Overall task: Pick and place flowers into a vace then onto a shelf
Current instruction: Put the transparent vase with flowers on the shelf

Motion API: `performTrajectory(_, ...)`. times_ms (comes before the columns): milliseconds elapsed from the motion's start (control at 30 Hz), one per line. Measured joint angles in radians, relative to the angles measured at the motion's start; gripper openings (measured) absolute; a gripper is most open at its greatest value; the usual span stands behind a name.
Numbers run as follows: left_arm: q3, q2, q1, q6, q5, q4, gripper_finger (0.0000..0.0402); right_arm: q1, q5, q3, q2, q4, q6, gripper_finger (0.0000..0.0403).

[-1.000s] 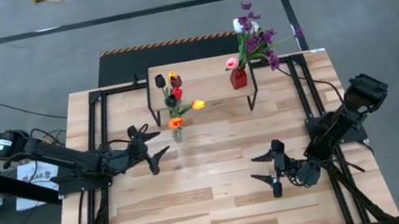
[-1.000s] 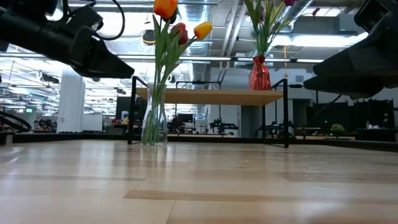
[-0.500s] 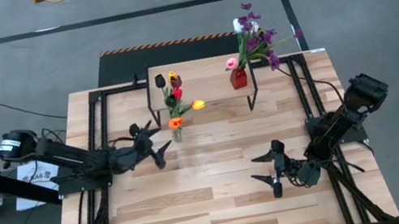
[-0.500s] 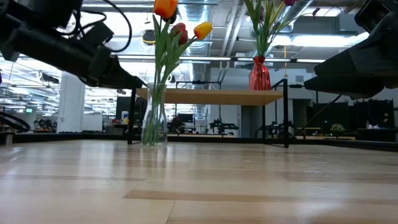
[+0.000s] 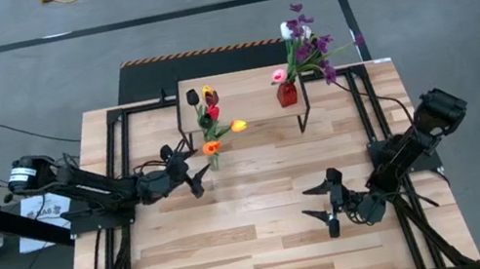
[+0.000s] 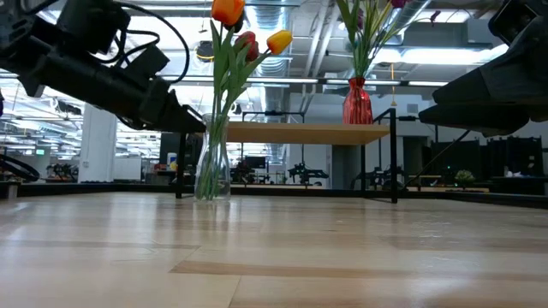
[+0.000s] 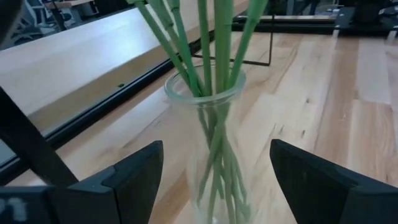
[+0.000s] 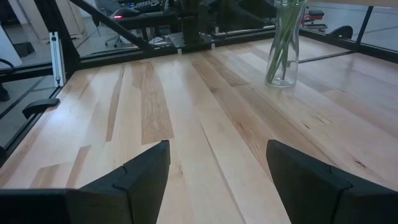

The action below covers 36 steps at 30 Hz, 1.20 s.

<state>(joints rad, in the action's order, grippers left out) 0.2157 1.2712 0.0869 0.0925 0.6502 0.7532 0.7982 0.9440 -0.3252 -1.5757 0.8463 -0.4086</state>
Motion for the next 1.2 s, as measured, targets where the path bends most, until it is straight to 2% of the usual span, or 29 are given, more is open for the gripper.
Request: performTrajectory(1200, 0.000, 0.014, -0.211, -0.045, -0.343, 0.108, 0.0286, 0.000, 0.000, 0.000, 0.000, -0.003, 0.000, 0.0260)
